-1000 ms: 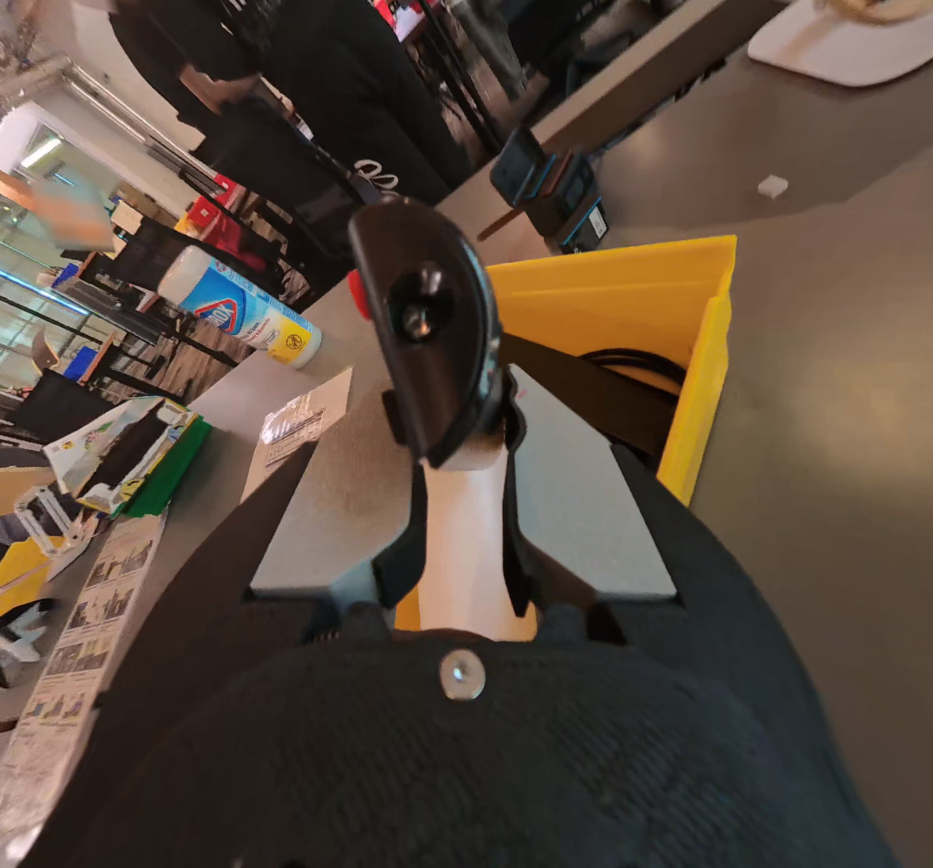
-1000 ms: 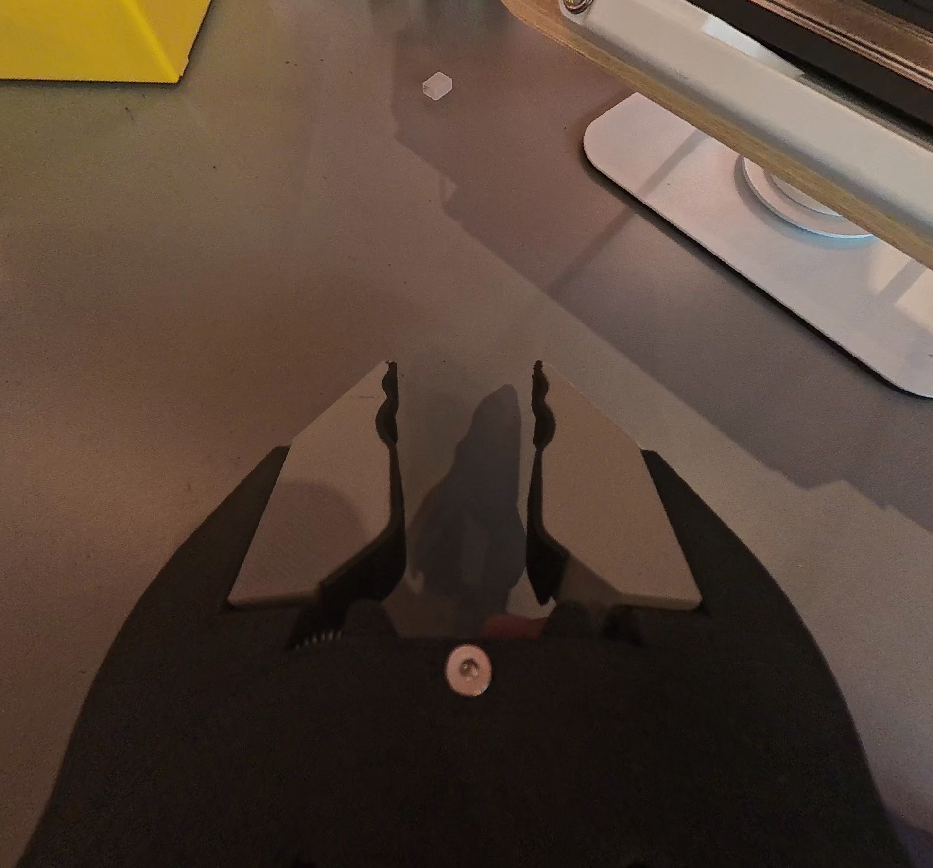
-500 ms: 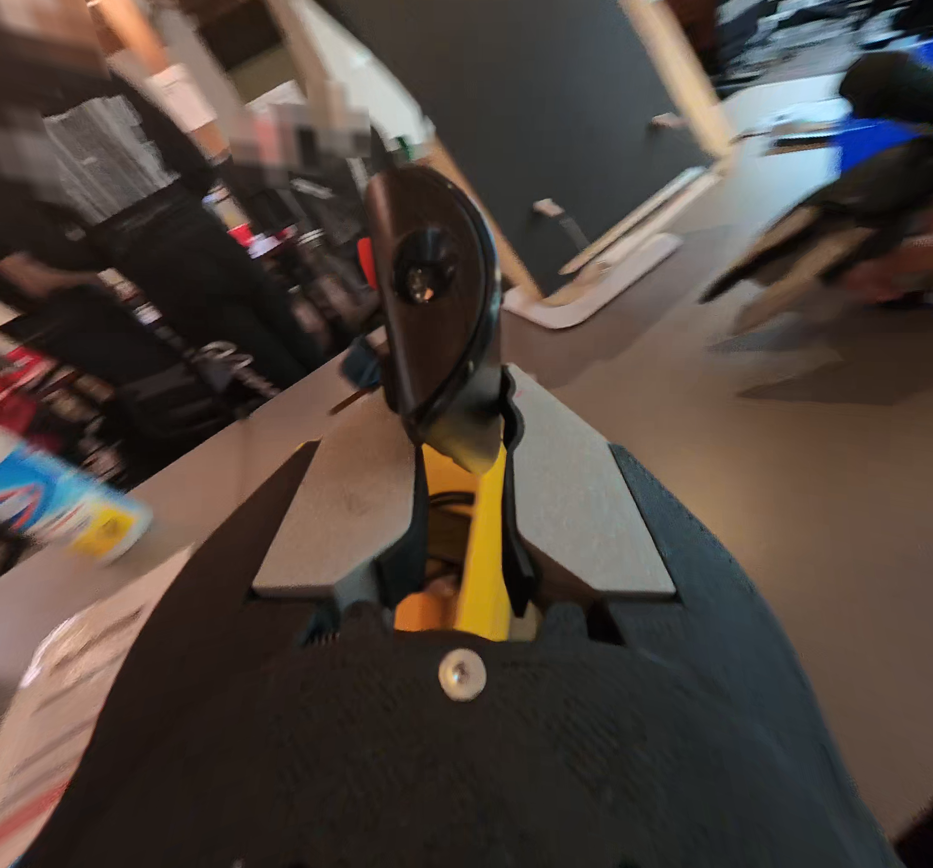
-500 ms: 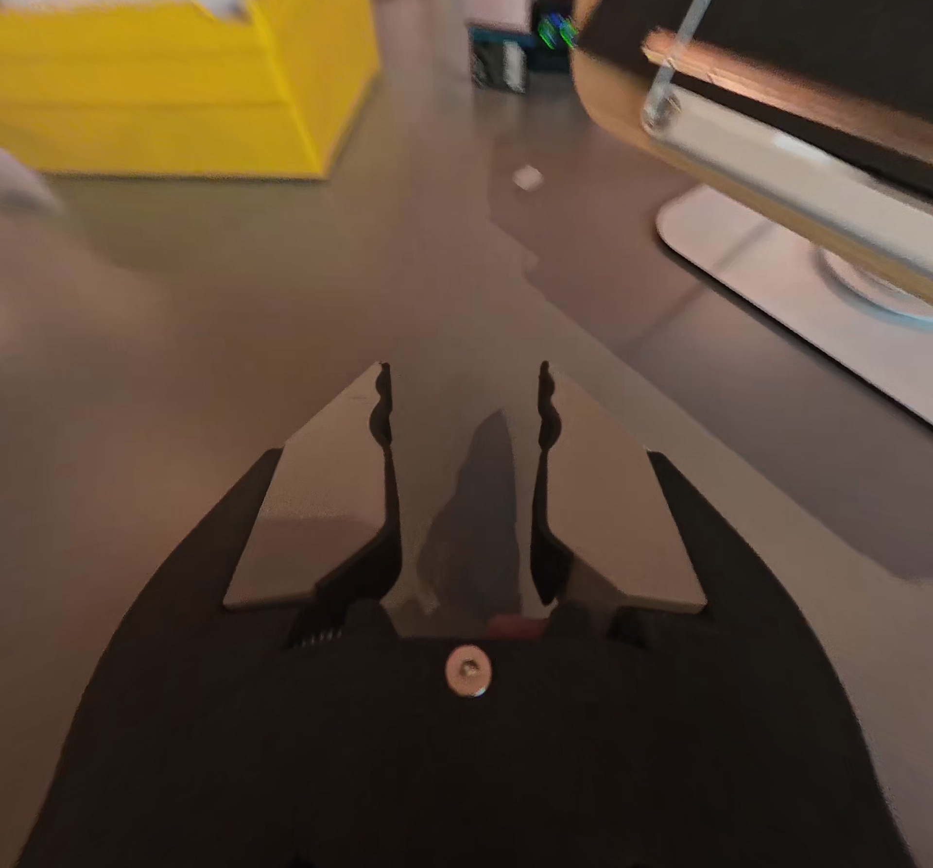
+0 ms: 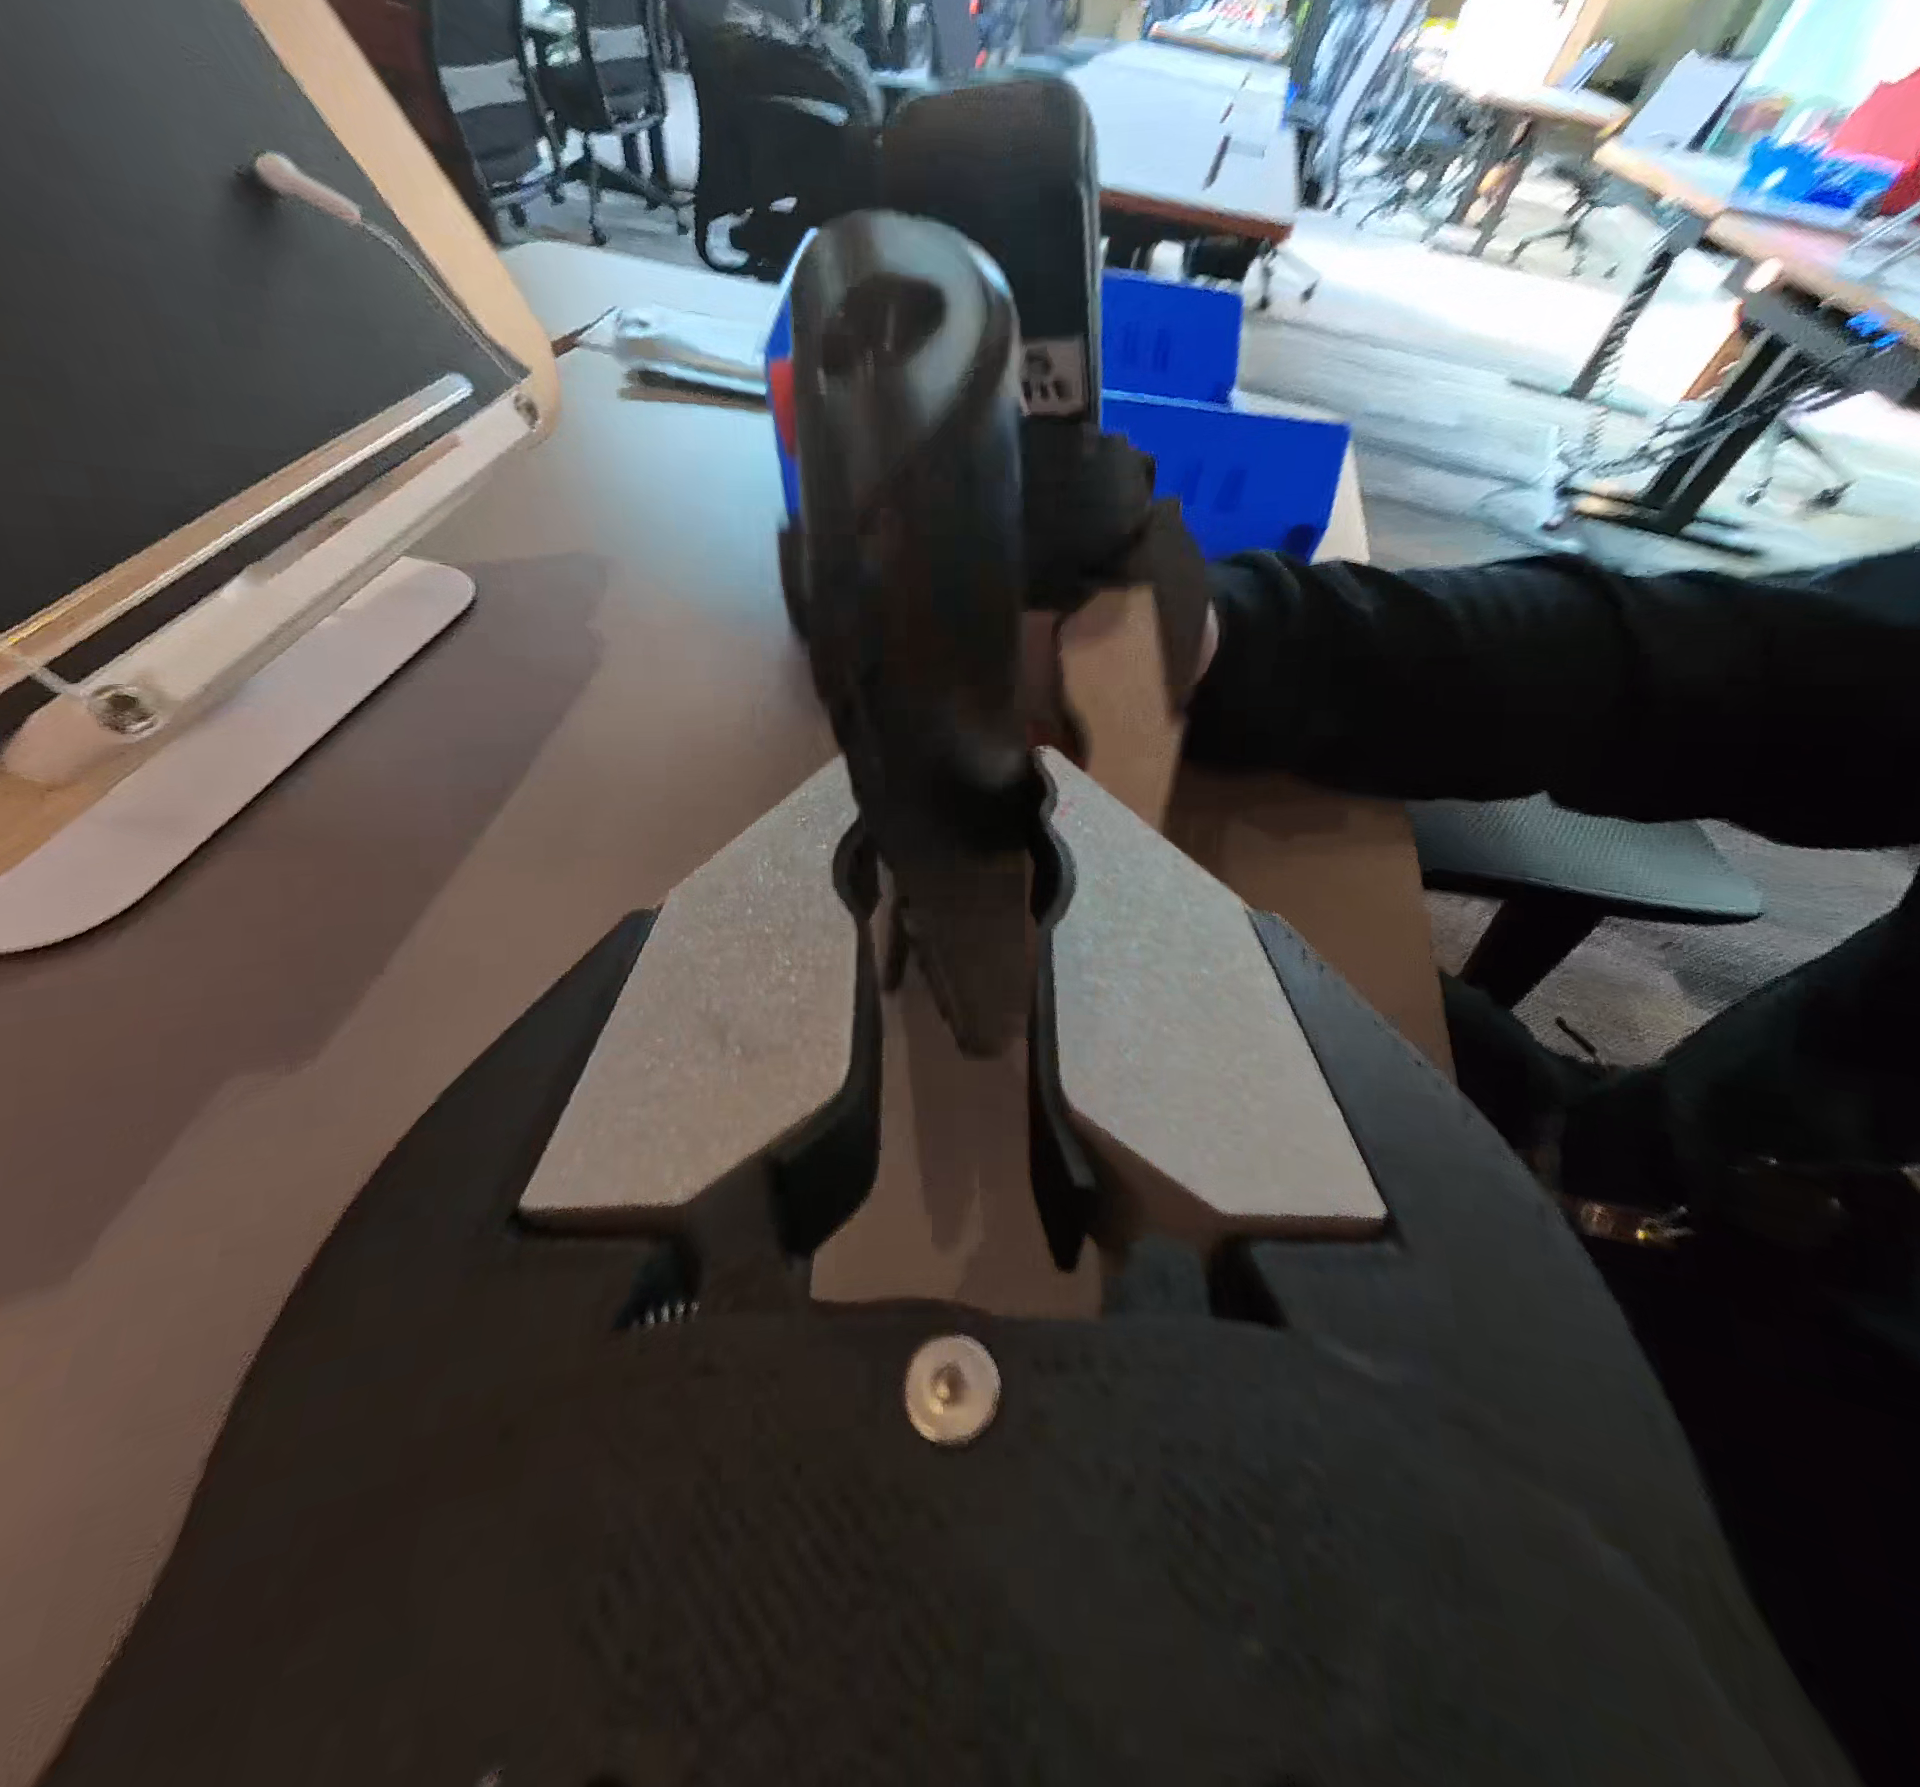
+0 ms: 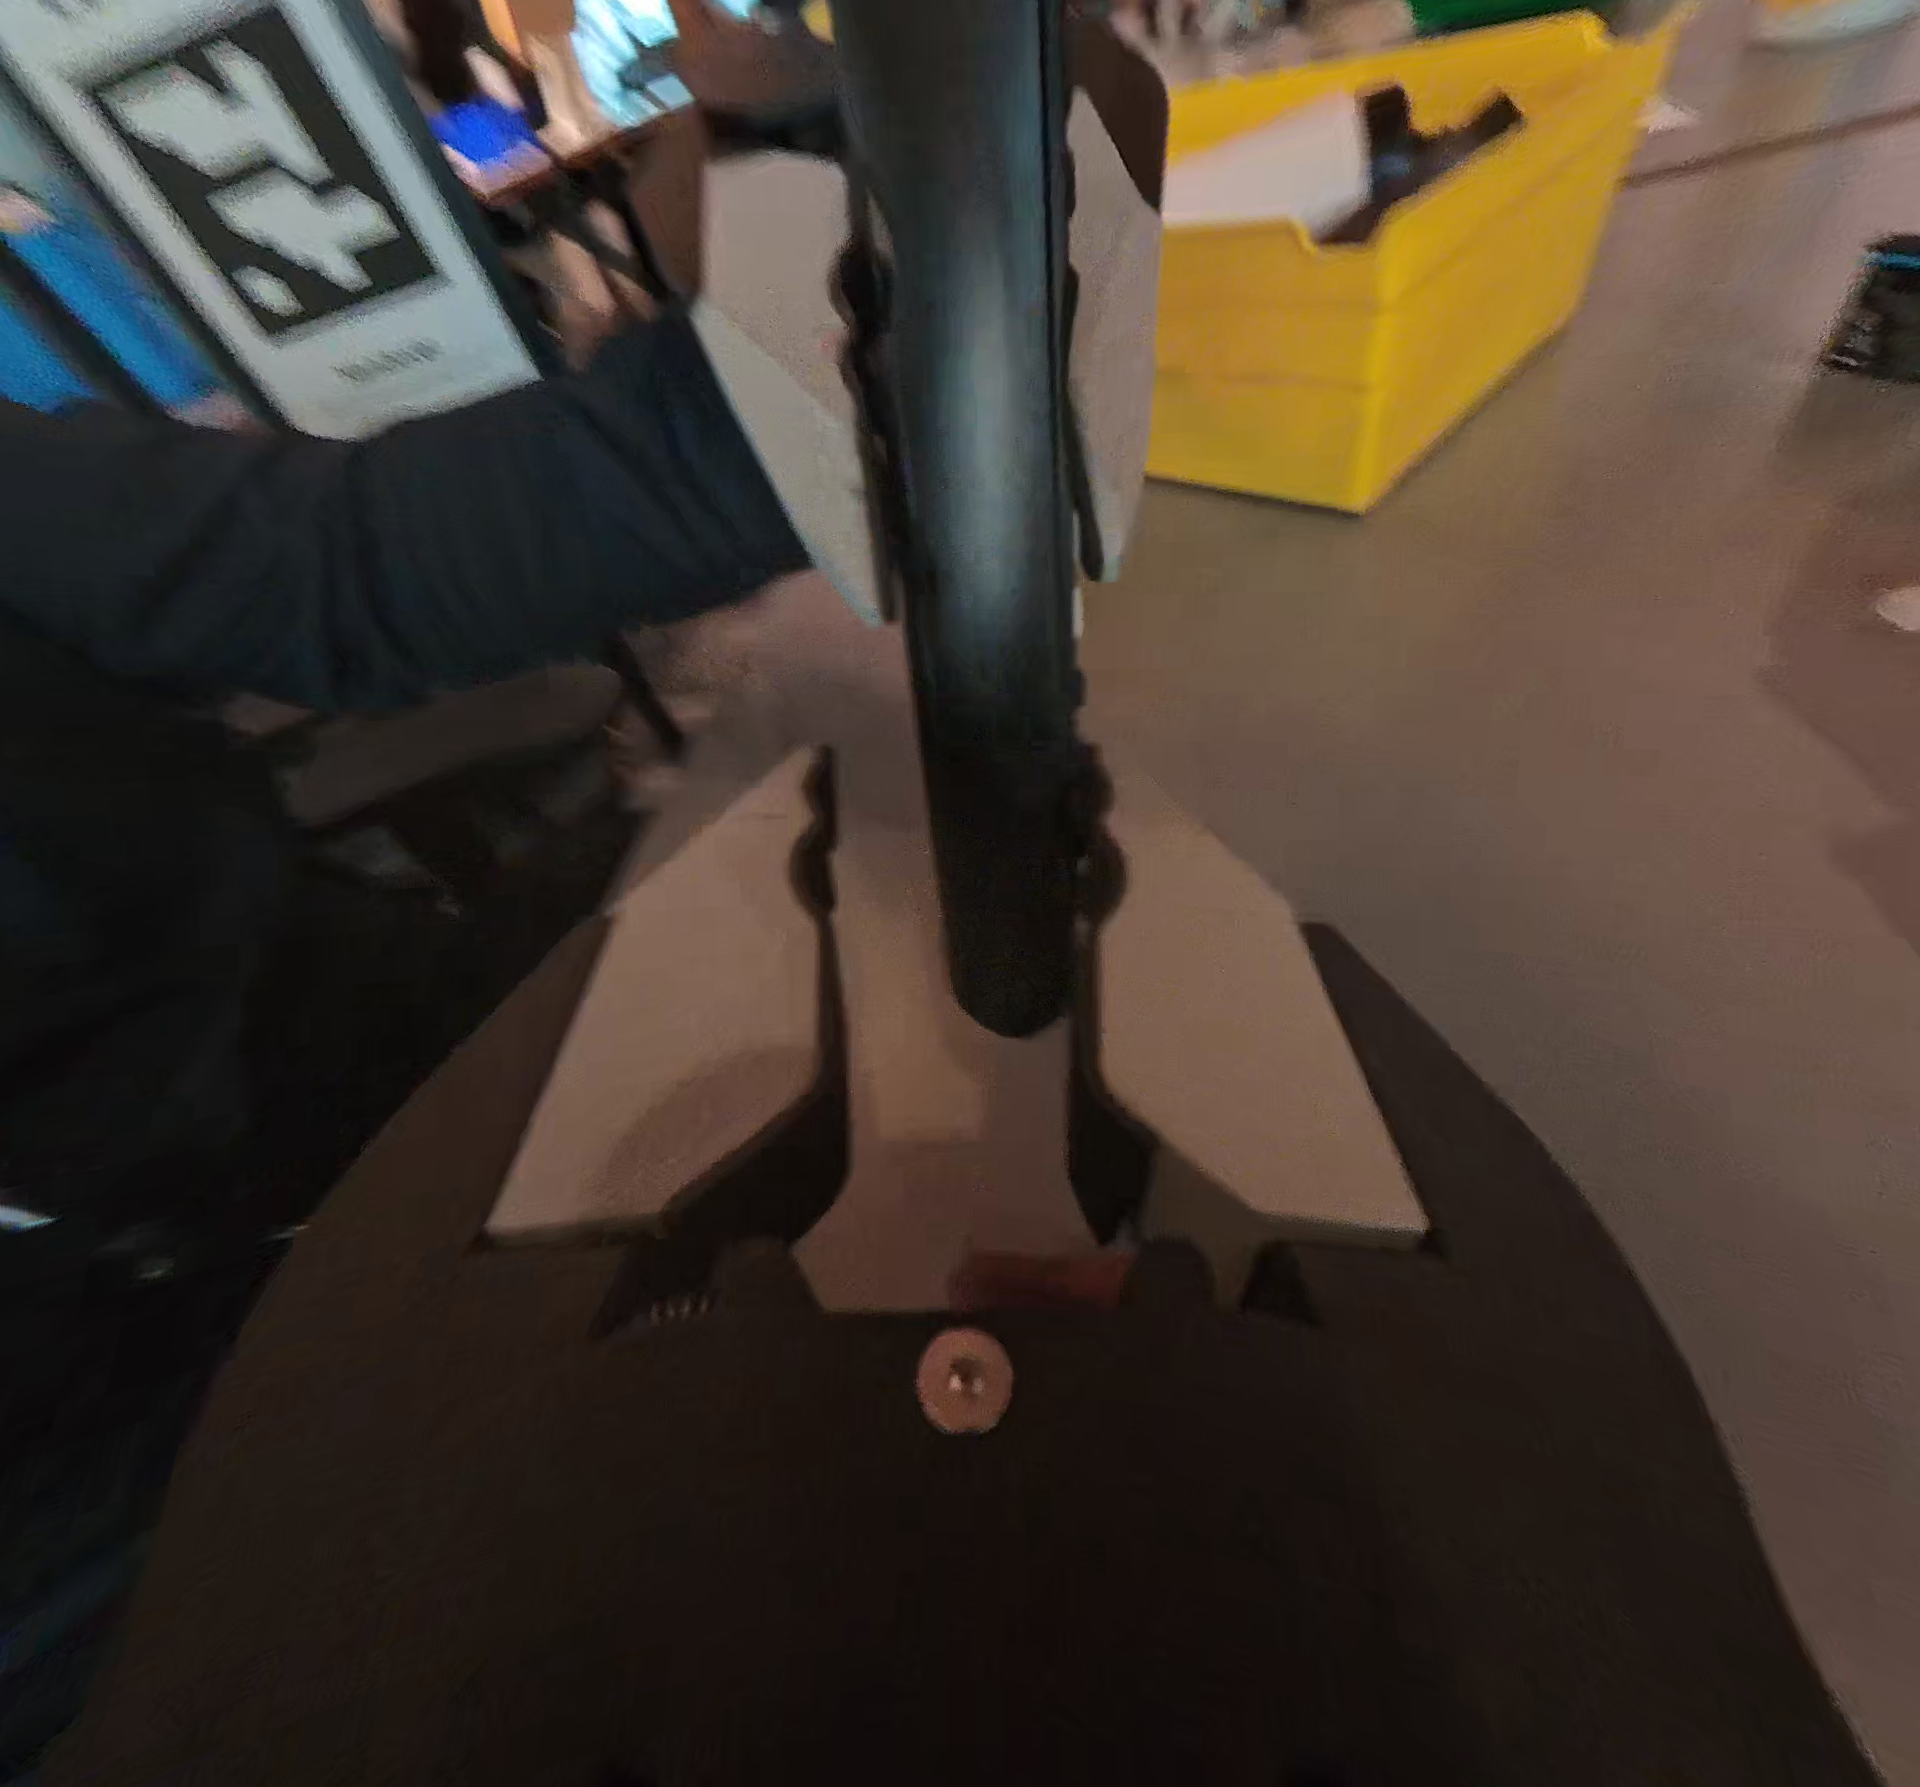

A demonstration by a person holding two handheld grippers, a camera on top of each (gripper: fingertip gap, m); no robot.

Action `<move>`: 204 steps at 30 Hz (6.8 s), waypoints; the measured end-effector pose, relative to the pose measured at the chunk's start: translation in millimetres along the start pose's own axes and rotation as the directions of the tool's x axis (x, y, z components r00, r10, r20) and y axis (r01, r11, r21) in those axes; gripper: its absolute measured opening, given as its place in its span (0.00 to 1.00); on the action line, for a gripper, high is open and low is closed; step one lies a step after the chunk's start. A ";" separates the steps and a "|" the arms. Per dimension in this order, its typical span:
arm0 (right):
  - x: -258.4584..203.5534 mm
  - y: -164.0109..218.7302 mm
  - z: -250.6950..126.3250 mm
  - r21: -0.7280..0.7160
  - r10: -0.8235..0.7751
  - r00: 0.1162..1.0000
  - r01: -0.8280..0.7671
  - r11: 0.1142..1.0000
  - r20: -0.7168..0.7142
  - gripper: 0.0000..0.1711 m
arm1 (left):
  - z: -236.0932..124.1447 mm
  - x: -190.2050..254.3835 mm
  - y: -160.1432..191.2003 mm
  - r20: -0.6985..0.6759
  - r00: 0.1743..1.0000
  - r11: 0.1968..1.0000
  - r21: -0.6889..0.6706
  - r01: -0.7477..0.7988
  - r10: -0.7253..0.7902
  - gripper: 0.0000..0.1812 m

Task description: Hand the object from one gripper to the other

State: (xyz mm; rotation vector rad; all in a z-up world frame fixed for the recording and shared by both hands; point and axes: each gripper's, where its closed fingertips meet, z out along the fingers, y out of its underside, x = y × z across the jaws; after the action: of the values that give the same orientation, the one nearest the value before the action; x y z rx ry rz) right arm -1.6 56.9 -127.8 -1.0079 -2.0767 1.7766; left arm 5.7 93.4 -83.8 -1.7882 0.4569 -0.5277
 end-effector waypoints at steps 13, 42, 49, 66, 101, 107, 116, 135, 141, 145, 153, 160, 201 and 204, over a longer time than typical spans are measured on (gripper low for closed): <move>81.3 7.7 -35.5 -0.236 -0.324 0.808 0.234 0.943 -0.492 0.12 | 19.6 -45.5 -8.0 -0.078 0.987 0.968 0.197 0.154 -0.141 0.26; 72.9 -29.1 -112.0 -0.465 -0.645 0.254 0.513 0.722 -0.721 0.12 | 20.5 -49.0 32.0 -0.269 0.798 0.823 0.032 0.567 -0.539 0.38; 66.8 -45.3 -129.4 -0.113 -0.363 0.483 0.471 0.875 -0.797 0.11 | 29.7 -54.3 40.8 -0.162 0.876 0.885 0.027 0.464 -0.454 0.36; 57.8 -53.7 -125.8 0.199 -0.120 0.746 0.324 0.925 -0.655 0.11 | 40.6 -53.1 39.1 -0.037 0.964 0.964 0.037 0.264 -0.263 0.33; 13.7 18.5 -70.6 0.022 0.463 0.883 -0.466 0.885 0.076 0.26 | 60.3 -21.8 15.5 0.262 -0.265 -0.074 -0.567 -0.820 0.928 0.14; 4.3 19.0 -64.5 -0.027 0.347 0.936 -0.346 0.938 0.059 0.15 | 54.9 -26.2 11.0 0.386 -0.102 0.118 -0.506 -0.854 0.917 0.22; 45.3 4.7 -91.5 0.056 0.166 0.945 -0.156 0.986 -0.283 0.11 | 43.3 -35.9 6.1 0.500 0.340 0.518 -0.274 -0.810 0.797 0.27; 64.2 19.5 -76.6 -0.820 -0.908 0.203 0.391 0.419 -0.367 0.12 | 44.8 -73.0 48.0 0.372 0.292 0.461 -0.543 -0.701 0.881 0.19; 52.7 -0.6 -67.7 -0.646 -0.801 0.287 0.478 0.595 -0.525 0.17 | 37.9 -83.3 41.0 0.427 0.332 0.535 -0.563 -0.630 0.841 0.13; 45.9 -38.2 -107.2 -0.286 -0.510 0.462 0.471 0.834 -0.726 0.24 | 17.7 -88.9 14.8 0.600 0.414 0.701 -0.388 -0.598 0.685 0.12; 20.4 -61.4 -117.6 0.246 -0.144 0.835 0.315 0.917 -0.532 0.27 | 18.5 -51.4 -13.9 0.415 0.872 0.906 0.207 -0.369 0.261 0.12; -2.0 -43.3 -73.3 0.142 -0.269 0.880 0.347 0.927 -0.392 0.26 | 53.8 -0.7 11.9 -0.034 0.993 0.976 0.190 -0.105 0.114 0.12; 53.5 -7.5 -52.7 -0.884 -0.920 -0.389 0.448 -0.133 -0.058 0.18 | 45.0 9.8 47.3 -0.390 0.769 0.859 -0.147 0.491 -0.507 0.16; 56.3 -11.7 -62.2 -0.806 -0.936 -0.170 0.570 0.161 -0.307 0.30 | 41.9 -3.5 41.7 -0.340 0.818 0.880 -0.074 0.468 -0.464 0.14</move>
State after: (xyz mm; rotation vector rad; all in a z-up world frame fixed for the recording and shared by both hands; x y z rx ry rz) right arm -11.2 140.2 -116.2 -0.1618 -1.5968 0.0032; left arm 24.9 117.3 -134.5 -1.7996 0.2441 -1.2067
